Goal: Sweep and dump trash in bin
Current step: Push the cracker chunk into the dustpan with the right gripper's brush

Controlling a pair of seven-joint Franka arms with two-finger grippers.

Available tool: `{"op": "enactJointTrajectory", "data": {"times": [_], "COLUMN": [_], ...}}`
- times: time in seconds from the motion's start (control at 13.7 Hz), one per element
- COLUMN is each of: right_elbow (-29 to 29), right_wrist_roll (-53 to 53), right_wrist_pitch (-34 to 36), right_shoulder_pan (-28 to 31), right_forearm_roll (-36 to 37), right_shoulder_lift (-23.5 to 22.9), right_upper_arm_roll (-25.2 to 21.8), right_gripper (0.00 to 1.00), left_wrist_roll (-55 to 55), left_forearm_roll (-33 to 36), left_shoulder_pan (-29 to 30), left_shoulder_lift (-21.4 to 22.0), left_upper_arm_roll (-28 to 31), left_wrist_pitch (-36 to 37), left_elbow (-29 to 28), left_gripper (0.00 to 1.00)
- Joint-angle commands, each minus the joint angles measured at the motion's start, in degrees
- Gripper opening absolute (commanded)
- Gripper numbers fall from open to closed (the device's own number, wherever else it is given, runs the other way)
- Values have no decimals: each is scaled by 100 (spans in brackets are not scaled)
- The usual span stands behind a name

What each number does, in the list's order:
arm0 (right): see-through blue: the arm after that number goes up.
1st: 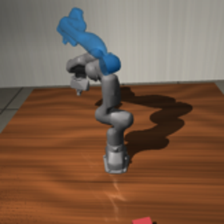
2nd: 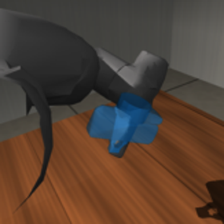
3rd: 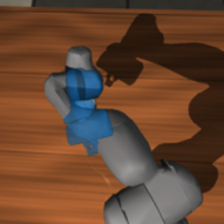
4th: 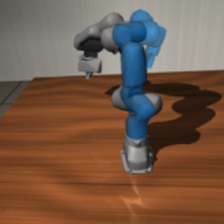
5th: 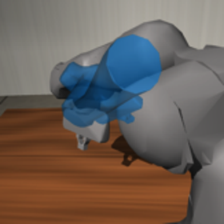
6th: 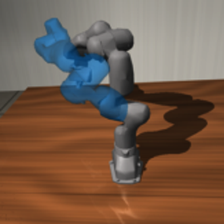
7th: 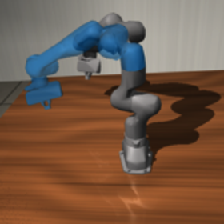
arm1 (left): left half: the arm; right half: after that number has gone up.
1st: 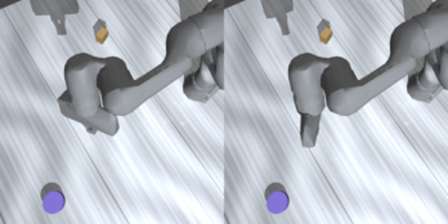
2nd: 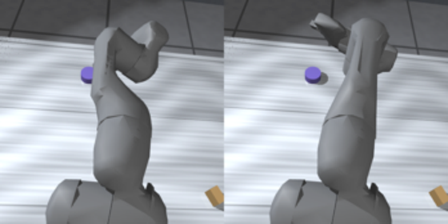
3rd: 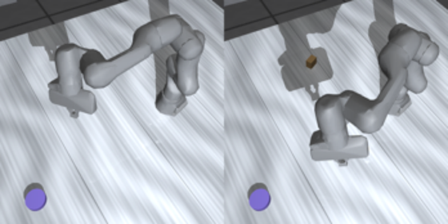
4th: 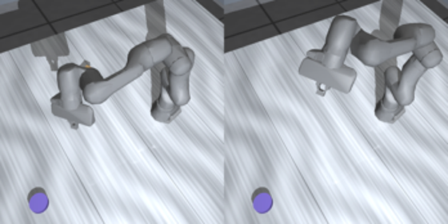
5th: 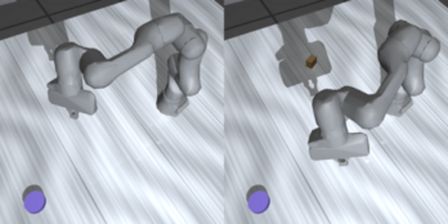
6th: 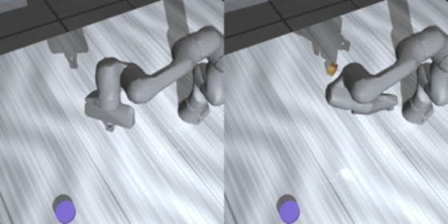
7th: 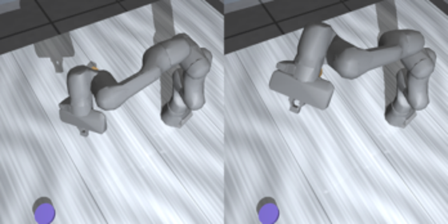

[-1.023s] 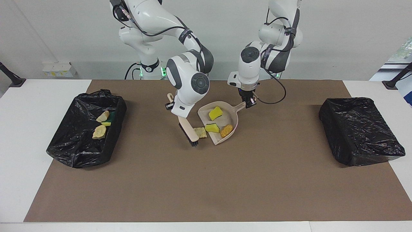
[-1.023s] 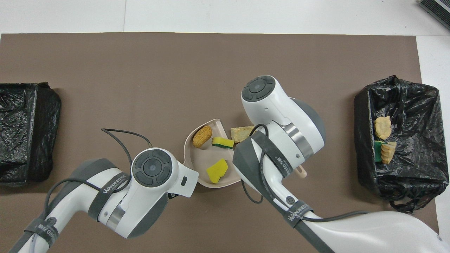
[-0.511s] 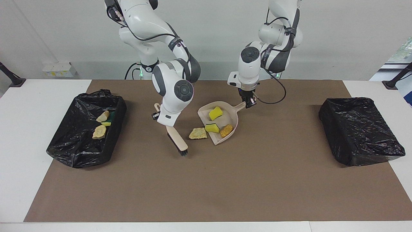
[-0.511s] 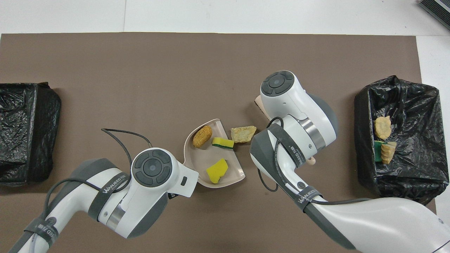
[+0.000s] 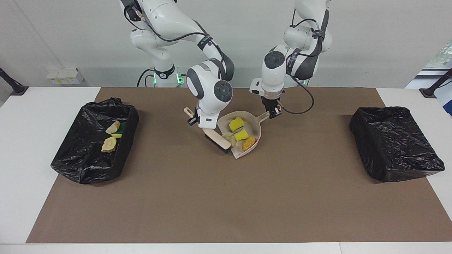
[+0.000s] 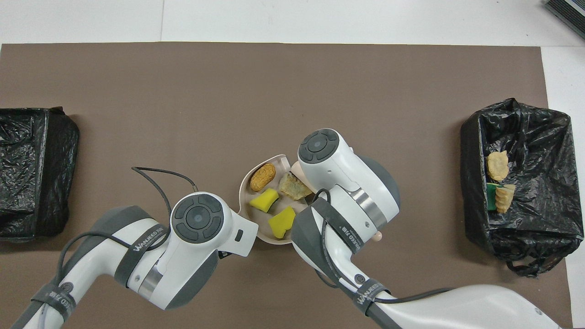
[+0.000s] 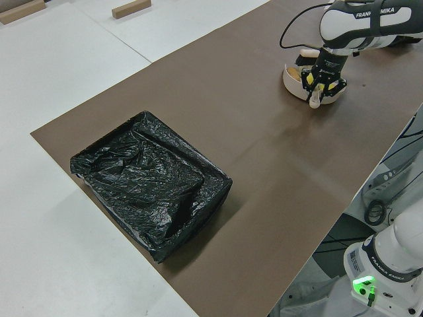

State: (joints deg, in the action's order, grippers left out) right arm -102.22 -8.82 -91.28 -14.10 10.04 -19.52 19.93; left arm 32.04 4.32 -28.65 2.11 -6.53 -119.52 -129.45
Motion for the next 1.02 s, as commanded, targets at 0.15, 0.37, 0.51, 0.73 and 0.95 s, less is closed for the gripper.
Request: {"op": "enactJointTrajectory", "data": {"times": [0.15,0.37,0.51,0.73,0.95], "right_elbow": [-430,-360,-255,-105,-79], "right_wrist_roll": [90,30,-6,-234,-217], "right_wrist_pitch": [-145,-13,127,163,294], "right_shoulder_pan": [-347,-261,133,600,960], "right_forearm_roll": [-1003,-987,-908,-864,-671], "right_shoulder_lift": [467,528,616,625,782], "right_upper_arm_roll": [20,-6,-15,-24,-68], "right_gripper": [0,0,0,0,0], "left_wrist_roll": [48,319,599,997,1224], "left_forearm_roll": [78,87,78,87,78], "left_shoulder_pan": [96,271,324,438,518], "left_shoulder_lift": [26,8,0,52,105], "left_upper_arm_roll": [-33,-33,-33,-33,-33], "left_wrist_pitch": [-116,-221,-265,-283,-327], "left_elbow": [-80,-80,-89,-106,-106], "left_gripper": [0,0,0,0,0]}}
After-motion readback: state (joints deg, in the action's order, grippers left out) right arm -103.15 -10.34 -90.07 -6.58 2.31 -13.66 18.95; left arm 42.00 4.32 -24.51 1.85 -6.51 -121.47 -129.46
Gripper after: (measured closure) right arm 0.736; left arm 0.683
